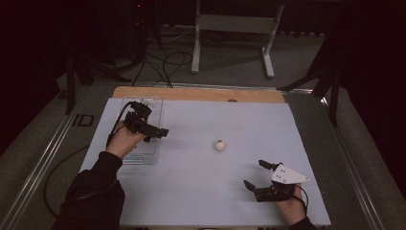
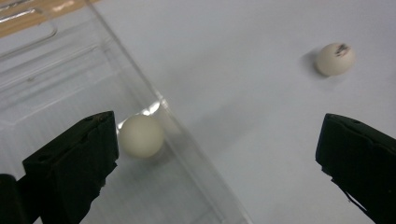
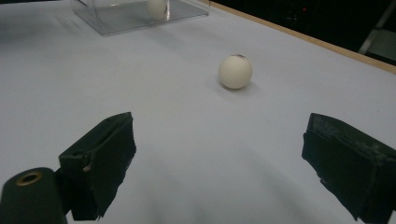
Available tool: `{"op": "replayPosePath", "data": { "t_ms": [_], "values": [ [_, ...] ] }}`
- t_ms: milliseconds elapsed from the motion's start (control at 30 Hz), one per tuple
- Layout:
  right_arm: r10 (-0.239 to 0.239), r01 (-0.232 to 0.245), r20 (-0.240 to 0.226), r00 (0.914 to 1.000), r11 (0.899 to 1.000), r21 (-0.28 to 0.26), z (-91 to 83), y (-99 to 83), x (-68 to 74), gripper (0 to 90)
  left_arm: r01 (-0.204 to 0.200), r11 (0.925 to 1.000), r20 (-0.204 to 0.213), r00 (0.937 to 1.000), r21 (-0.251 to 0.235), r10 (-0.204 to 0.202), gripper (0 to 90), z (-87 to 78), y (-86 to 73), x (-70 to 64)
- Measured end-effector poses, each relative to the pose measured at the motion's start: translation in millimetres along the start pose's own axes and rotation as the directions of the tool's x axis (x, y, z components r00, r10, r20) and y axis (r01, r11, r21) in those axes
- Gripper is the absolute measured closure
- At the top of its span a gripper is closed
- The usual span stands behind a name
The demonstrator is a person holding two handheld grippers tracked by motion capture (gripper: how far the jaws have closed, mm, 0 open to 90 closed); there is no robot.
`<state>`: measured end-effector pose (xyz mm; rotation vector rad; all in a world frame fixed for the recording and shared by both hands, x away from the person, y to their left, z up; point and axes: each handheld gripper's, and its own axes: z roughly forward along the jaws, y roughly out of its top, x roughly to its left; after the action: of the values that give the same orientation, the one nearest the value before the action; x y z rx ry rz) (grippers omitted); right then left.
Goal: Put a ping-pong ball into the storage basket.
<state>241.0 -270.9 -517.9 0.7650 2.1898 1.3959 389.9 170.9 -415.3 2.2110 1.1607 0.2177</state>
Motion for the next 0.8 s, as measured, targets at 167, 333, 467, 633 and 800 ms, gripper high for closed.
{"op": "replayPosePath", "data": {
  "t_ms": [167,333,467,633,800],
  "values": [
    [-0.001,0.001,0.000,1.0000,1.000,0.002,0.0,0.1,0.3,9.4,-0.039,0.9989,0.029,0.9988,-0.027,0.040,0.6,-2.5,3.3,-9.9],
    [0.000,0.000,0.000,1.0000,1.000,0.002,0.0,0.2,0.4,9.4,-0.078,0.9947,0.061,0.9947,-0.066,0.082,0.5,-3.5,5.2,-19.3],
    [-0.003,0.003,-0.002,1.0000,1.000,-0.001,0.3,0.2,0.5,9.4,-0.090,0.9929,0.078,0.9924,-0.078,0.096,0.5,-4.5,6.8,-24.3],
    [0.000,0.000,-0.005,1.0000,1.000,-0.002,0.1,0.3,0.5,9.4,-0.118,0.9892,0.099,0.9870,-0.087,0.127,0.6,-5.4,9.9,-34.2],
    [-0.003,0.003,-0.004,1.0000,1.000,-0.004,0.0,0.5,0.8,9.4,-0.140,0.9855,0.115,0.9818,-0.095,0.151,0.5,-5.4,13.6,-42.7]
  ]
}}
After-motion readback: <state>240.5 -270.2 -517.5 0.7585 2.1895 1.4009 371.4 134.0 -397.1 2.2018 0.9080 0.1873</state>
